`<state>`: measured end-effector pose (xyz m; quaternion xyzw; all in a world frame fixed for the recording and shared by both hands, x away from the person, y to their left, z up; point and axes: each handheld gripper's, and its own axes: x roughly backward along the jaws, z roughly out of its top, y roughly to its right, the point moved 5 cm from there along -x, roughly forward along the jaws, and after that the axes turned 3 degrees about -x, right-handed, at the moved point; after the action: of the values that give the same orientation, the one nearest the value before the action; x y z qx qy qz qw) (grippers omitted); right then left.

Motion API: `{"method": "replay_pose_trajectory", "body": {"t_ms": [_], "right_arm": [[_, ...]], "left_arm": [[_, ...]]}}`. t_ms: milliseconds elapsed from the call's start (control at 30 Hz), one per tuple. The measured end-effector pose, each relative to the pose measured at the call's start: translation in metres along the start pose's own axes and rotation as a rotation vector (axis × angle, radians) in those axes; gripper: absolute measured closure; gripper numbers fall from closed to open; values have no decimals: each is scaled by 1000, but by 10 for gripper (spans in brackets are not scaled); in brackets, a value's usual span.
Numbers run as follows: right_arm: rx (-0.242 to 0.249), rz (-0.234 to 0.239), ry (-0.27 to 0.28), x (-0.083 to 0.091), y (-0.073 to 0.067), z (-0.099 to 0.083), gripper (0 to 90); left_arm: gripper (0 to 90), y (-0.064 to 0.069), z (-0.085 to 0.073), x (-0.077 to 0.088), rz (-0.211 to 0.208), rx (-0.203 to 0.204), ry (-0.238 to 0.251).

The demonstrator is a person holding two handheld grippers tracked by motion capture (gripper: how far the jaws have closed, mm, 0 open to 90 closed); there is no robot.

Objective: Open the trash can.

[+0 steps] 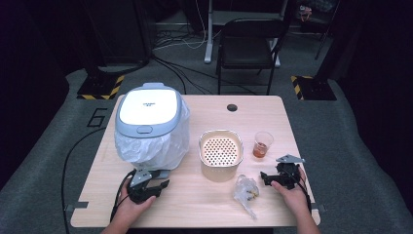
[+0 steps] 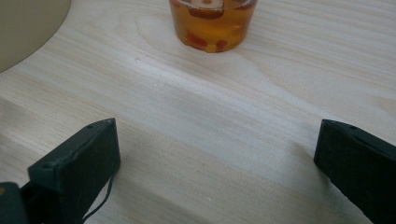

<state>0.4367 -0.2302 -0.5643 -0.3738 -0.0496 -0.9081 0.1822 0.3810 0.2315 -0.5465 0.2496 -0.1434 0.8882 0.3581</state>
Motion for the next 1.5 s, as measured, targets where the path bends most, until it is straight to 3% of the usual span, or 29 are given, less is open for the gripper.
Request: {"method": "replay_pose_trajectory", "body": {"t_ms": [67,100,233,300,333,400,533,567,633,667,733,900,1033,1233,1433,1500], "right_arm": [[0,0,0,0,0,0,0],[0,0,0,0,0,0,0],[-1,2,-4,0,0,0,0],[2,2,-5,1,0,0,0],[2,2,-5,1,0,0,0],[6,2,-4,0,0,0,0],[2,2,-5,1,0,-1,0],[3,2,-5,1,0,0,0],[3,2,-5,1,0,0,0],[3,2,-5,1,0,0,0],[3,2,-5,1,0,0,0],[-12,-8,5,1,-1,0,9],[-35,-31,-2,4,-1,1,81],[-36,-74,47,29,-1,11,118],[-78,-2,61,55,-16,17,0],[-58,17,65,60,-24,17,0]], "left_arm": [[459,4,-2,-1,-24,29,-18],[459,7,-3,-2,-15,87,-15],[458,6,-5,-7,-31,123,-19],[458,5,-6,-7,-21,88,-32],[458,2,-5,-6,-27,26,-43],[458,1,-5,-6,-20,4,-49],[458,4,-6,-8,-12,36,-32],[458,1,-6,-7,-21,9,-36],[458,1,-6,-7,-17,9,-36],[458,5,-6,-8,-11,39,-28],[458,5,-6,-7,-9,16,-39],[457,5,-6,-7,-4,13,-38],[458,5,-6,-7,-7,18,-37],[458,5,-6,-7,-7,21,-37],[457,5,-6,-8,-9,31,-34],[457,5,-6,-7,-10,32,-36]]}}
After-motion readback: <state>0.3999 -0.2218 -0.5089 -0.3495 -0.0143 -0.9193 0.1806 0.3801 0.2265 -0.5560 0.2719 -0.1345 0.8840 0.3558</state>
